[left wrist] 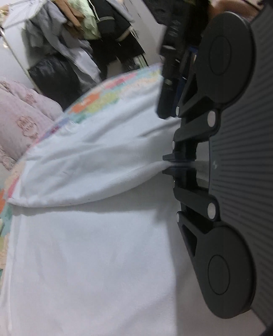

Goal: Fold clothes

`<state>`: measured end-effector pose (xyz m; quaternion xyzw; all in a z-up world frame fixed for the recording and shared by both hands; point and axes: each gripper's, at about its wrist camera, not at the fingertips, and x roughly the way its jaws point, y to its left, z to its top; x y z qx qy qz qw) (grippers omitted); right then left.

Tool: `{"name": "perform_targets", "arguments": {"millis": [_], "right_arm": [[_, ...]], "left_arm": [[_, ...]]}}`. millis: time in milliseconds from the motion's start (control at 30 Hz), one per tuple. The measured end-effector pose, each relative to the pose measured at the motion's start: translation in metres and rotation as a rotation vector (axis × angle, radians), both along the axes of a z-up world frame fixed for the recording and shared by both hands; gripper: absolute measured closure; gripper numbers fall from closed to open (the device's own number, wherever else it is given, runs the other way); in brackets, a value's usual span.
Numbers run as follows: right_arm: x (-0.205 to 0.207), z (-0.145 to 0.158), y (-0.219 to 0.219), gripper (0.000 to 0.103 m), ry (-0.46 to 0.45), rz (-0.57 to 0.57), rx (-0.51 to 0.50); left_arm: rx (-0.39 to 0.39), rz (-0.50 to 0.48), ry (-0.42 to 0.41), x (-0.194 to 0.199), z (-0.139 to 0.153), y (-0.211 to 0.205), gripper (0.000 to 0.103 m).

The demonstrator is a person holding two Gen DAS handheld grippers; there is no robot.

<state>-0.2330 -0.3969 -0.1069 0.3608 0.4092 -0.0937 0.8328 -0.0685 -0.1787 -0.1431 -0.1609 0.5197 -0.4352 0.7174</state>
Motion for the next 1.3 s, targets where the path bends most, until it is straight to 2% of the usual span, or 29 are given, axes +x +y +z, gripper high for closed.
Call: {"name": "perform_targets", "arguments": {"millis": [67, 133, 200, 267, 433, 533, 567, 667, 733, 800, 867, 1000, 1033, 1067, 1100, 1133, 1167, 1233, 1300], "right_arm": [[-0.002, -0.001, 0.005, 0.033, -0.013, 0.013, 0.008], [-0.004, -0.004, 0.009, 0.033, -0.021, -0.004, 0.051], [-0.01, -0.012, 0.005, 0.033, -0.06, -0.049, 0.169], [-0.008, -0.019, 0.005, 0.033, -0.093, -0.08, 0.258], [-0.009, -0.025, 0.0, 0.033, -0.065, -0.125, 0.22], [-0.011, -0.031, -0.004, 0.033, -0.061, -0.141, 0.264], [-0.011, -0.032, -0.002, 0.033, -0.063, -0.135, 0.273], [-0.005, -0.034, 0.008, 0.033, -0.061, -0.088, 0.286], [0.001, -0.038, 0.016, 0.033, -0.042, -0.082, 0.279], [0.008, -0.039, 0.022, 0.033, -0.037, -0.066, 0.253], [0.017, -0.039, 0.031, 0.033, -0.039, -0.04, 0.201], [0.041, -0.048, 0.049, 0.032, -0.054, 0.027, 0.08], [0.049, -0.047, 0.054, 0.032, -0.07, 0.076, 0.044], [0.058, -0.045, 0.06, 0.038, -0.083, 0.132, -0.011], [0.062, -0.044, 0.063, 0.058, -0.098, 0.166, -0.044], [0.067, -0.043, 0.066, 0.074, -0.113, 0.2, -0.077], [0.07, -0.044, 0.064, 0.097, -0.114, 0.223, -0.068], [0.066, -0.036, 0.054, 0.099, -0.134, 0.206, -0.045], [0.054, -0.02, 0.039, 0.099, -0.174, 0.161, -0.049]], "left_arm": [[-0.065, 0.022, 0.045, 0.005, 0.004, 0.007, 0.099], [-0.152, 0.052, 0.127, 0.013, 0.007, 0.017, 0.099], [-0.196, 0.071, 0.16, 0.018, 0.011, 0.023, 0.099], [-0.207, 0.089, 0.151, 0.018, 0.016, 0.028, 0.099], [-0.215, 0.132, 0.159, 0.021, 0.018, 0.039, 0.099], [-0.22, 0.157, 0.178, 0.024, 0.018, 0.047, 0.099], [-0.207, 0.163, 0.177, 0.024, 0.017, 0.049, 0.099], [-0.051, 0.202, 0.101, 0.018, 0.013, 0.053, 0.099], [0.001, 0.225, 0.09, 0.018, 0.006, 0.056, 0.099], [-0.006, 0.275, 0.143, 0.023, -0.004, 0.064, 0.099], [-0.003, 0.304, 0.156, 0.028, -0.008, 0.068, 0.099], [0.071, 0.412, 0.103, 0.03, -0.006, 0.069, 0.099], [0.086, 0.417, 0.08, 0.029, -0.007, 0.067, 0.099], [0.1, 0.42, 0.056, 0.029, -0.008, 0.065, 0.099], [0.072, 0.417, 0.096, 0.029, -0.013, 0.064, 0.099], [0.041, 0.414, 0.142, 0.029, -0.018, 0.065, 0.099], [-0.002, 0.406, 0.196, 0.029, -0.022, 0.065, 0.099], [-0.109, 0.377, 0.311, 0.029, -0.026, 0.064, 0.099], [-0.258, 0.323, 0.418, 0.025, -0.018, 0.059, 0.099]]}}
